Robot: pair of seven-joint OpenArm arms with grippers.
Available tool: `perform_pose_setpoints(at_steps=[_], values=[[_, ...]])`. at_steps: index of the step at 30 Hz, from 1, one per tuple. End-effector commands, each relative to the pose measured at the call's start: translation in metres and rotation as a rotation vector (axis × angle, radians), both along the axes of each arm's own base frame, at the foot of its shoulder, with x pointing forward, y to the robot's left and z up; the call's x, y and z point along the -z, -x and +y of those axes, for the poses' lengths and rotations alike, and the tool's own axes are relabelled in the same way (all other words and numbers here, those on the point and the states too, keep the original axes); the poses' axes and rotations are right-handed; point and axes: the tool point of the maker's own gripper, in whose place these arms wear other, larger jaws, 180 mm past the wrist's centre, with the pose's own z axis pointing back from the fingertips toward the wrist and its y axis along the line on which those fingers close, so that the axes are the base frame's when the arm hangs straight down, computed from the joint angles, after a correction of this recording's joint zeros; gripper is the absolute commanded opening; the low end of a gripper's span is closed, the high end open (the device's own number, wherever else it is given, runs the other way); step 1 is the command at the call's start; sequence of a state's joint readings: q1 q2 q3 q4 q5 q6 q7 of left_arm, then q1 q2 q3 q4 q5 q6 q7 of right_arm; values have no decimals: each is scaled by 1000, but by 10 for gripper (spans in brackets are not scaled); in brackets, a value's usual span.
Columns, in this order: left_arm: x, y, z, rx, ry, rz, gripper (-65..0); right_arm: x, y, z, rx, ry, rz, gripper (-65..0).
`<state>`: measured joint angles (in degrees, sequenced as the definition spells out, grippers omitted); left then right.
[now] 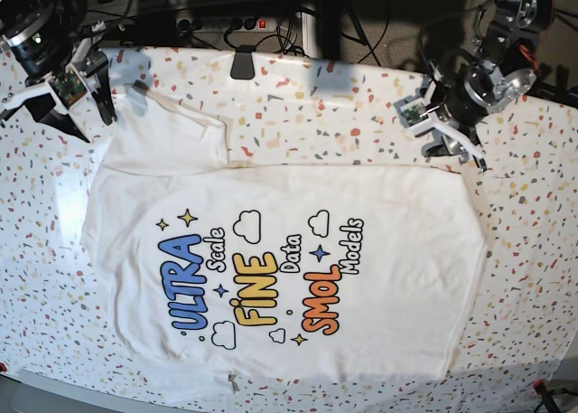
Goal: Fold the T-shirt properly
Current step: 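Move both grippers toward the shirt's shoulder corners by the collar, then grasp the shoulder edges of the white shirt with both grippers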
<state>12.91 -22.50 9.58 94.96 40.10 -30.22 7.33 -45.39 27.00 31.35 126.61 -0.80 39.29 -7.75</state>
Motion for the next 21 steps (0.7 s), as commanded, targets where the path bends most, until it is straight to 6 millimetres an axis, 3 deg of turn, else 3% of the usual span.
perform_pose_setpoints(at_steps=[1,11,15,21], values=[[-6,-14,8,-13,-41,-42,-408,-7,-2,2,-10,1,-21,-395],[1,-57,33,-41,-113,-55,-409,-4,-1,-2,8,14,-2,-395],[14,-52,43,-10,-165,-14,-409,-3,0,-3,11,18,4,-395],[50,-27,46,54,-254,106,-409,3,3,-4,10,35,38,-395]])
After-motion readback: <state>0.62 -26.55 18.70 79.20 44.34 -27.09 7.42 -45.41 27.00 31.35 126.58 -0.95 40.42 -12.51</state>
